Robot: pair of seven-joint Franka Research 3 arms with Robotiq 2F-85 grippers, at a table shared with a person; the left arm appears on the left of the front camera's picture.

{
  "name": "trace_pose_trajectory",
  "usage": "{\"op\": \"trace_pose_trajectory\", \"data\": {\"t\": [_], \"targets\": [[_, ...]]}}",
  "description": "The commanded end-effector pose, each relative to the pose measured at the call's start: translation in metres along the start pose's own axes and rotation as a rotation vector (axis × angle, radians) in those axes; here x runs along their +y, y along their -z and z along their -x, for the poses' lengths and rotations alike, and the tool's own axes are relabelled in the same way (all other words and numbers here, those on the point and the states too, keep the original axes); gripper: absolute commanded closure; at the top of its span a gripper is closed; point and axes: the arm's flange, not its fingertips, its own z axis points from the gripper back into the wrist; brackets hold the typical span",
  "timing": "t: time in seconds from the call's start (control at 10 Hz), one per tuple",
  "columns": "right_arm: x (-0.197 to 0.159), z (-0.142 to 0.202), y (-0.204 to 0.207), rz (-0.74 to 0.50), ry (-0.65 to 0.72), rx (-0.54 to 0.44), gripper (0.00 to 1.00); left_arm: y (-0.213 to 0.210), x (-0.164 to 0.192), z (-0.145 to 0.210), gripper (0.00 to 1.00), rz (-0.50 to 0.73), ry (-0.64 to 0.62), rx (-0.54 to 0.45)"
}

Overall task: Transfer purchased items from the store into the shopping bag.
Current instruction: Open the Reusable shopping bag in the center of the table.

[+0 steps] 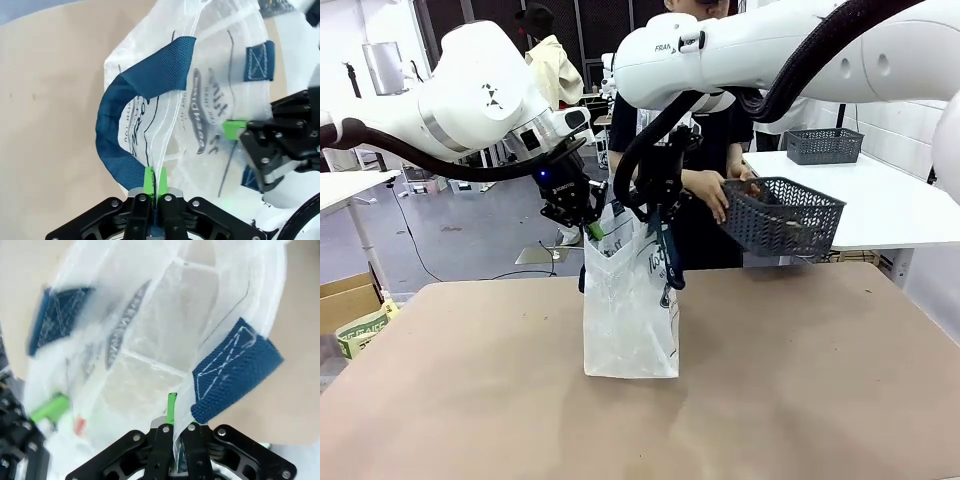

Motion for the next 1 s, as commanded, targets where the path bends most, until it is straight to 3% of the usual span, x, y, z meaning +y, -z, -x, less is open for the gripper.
{"op": "trace_pose_trajectory", "data": {"t": [0.0,0.5,0.9], "targets": [[-0.021,0.012,-0.004,0.071,-0.072,-0.002,1.00,-0.003,0.016,0.008,1.00,-0.059,-0.060,-0.011],[-0.058,0.017,-0.014,0.073,-0.282,0.009,1.00,-0.018,0.047,0.027,1.00,-0.129,-0.128,-0.023],[-0.080,0.022,-0.008,0.108,-0.336,0.031,1.00,-0.025,0.060,0.032,1.00,-0.232,0.012,0.020]]}}
